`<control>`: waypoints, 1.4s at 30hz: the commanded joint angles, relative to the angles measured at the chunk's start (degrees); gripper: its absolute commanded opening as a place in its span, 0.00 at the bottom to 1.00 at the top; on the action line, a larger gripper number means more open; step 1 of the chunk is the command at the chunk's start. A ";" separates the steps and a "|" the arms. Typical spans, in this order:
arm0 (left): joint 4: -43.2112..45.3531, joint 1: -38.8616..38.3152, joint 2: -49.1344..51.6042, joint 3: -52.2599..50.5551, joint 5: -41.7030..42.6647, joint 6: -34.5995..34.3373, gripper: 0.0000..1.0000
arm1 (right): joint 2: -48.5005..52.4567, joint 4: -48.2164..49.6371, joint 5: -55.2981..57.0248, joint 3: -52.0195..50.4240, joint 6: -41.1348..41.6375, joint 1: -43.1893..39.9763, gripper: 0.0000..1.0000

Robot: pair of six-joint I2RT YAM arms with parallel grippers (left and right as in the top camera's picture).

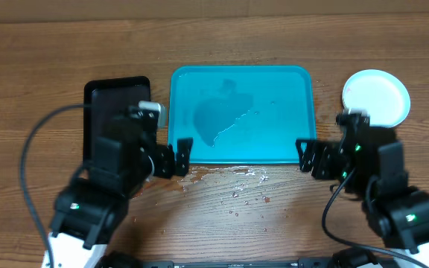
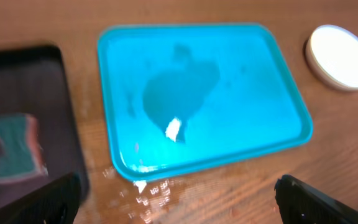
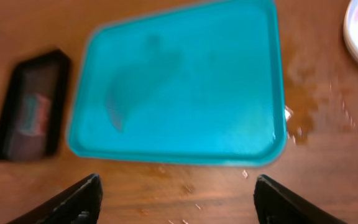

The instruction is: Clean dirty plates on tray and stack at the side

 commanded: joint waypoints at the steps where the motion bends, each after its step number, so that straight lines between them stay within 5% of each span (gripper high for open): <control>1: 2.03 -0.57 -0.35 -5.75 0.09 -3.48 1.00 | -2.08 1.42 0.52 -4.85 0.11 0.31 0.82; 2: 2.21 -0.57 -0.33 -6.27 0.50 -3.48 1.00 | -2.14 1.40 0.52 -5.11 0.11 0.31 0.85; 3: 2.32 -0.57 -0.11 -6.40 0.70 -3.48 1.00 | -2.05 1.44 0.50 -5.11 0.11 0.31 1.00; 30: 3.37 -0.57 4.46 -6.38 0.74 -6.88 1.00 | 10.21 1.60 0.52 -5.09 0.09 0.31 1.00; 32: 3.26 -0.44 4.85 -6.40 -4.00 -6.91 1.00 | 11.82 1.62 0.52 -5.11 0.09 0.31 1.00; 42: 4.68 -0.24 -1.68 -6.56 -5.11 -6.93 1.00 | 18.45 1.62 0.52 -5.09 0.07 0.31 1.00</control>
